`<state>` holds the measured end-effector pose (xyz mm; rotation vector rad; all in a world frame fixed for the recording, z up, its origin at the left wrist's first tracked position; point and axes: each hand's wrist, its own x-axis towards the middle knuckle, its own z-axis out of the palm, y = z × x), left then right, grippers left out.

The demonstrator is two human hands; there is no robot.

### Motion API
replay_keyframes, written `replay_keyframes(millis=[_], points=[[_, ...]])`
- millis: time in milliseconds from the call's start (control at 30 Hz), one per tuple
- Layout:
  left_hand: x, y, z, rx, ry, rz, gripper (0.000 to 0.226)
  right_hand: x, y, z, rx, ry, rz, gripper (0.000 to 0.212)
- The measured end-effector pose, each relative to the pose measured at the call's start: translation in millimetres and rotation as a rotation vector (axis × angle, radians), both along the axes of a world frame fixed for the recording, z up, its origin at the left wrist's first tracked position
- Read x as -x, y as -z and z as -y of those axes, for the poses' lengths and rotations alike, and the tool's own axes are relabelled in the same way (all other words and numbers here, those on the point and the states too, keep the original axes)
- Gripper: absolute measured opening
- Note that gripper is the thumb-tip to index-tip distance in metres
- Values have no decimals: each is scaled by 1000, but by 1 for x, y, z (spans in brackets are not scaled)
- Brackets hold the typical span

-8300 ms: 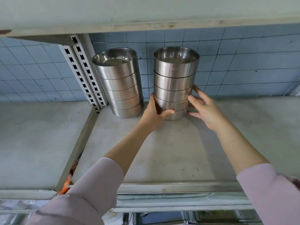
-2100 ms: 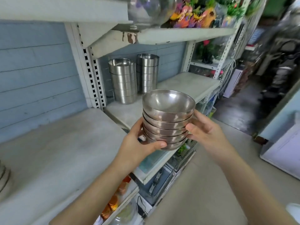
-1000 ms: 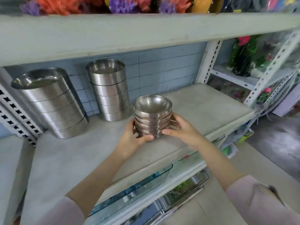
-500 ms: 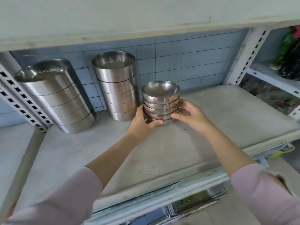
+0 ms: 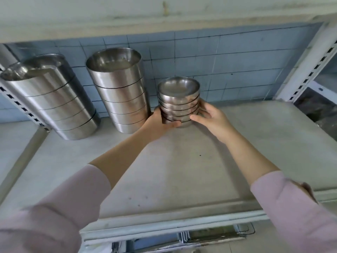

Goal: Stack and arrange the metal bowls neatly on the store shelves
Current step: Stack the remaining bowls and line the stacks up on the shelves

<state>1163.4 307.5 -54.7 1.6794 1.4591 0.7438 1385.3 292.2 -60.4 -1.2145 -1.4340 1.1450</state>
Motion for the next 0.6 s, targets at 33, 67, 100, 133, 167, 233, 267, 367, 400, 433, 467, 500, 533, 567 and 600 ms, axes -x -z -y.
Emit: replay_keyframes(millis=[33,67,100,133,167,233,267,367,400,433,467,500,533,567,600], points=[[-2,-1,-2,-2,-8,-12,88,-1,-1,-3,-12,-14,4,84],[-5,-2,-3,-8,-17,-24,85,-2,-3,-5,-21,-28,5,84],[-6,-1,-3,-14,-26,-29,84,-3,-3,-7,-26,-44,6,84],[-8,0,-3,-19,-38,-21,84,-4,-4,-9,-25,-62,16,83],[-8,1,-3,-22,-50,-7,83,-6,-5,-10,-22,-81,34,81],[-10,2,-1,-30,-68,18,84,-8,-7,-13,-4,-97,96,90],[-10,2,1,-32,-70,30,86,-9,-11,-14,8,-81,137,104],[-12,-3,5,-53,-81,112,92,-14,-29,-18,-40,-6,197,123],[-13,-7,6,-86,-98,128,90,-15,-37,-21,-76,-6,192,121],[-14,-11,6,-118,-117,142,87,-17,-44,-24,-107,-14,196,119],[-16,-15,6,-139,-134,148,82,-17,-52,-26,-131,-26,213,117],[-16,-18,5,-149,-149,140,79,-17,-58,-28,-156,-37,236,114],[-17,-20,5,-155,-163,123,78,-17,-62,-29,-176,-46,257,111],[-17,-21,5,-157,-176,109,76,-16,-65,-30,-188,-55,273,109],[-17,-21,6,-157,-187,100,74,-16,-67,-30,-190,-60,283,106]])
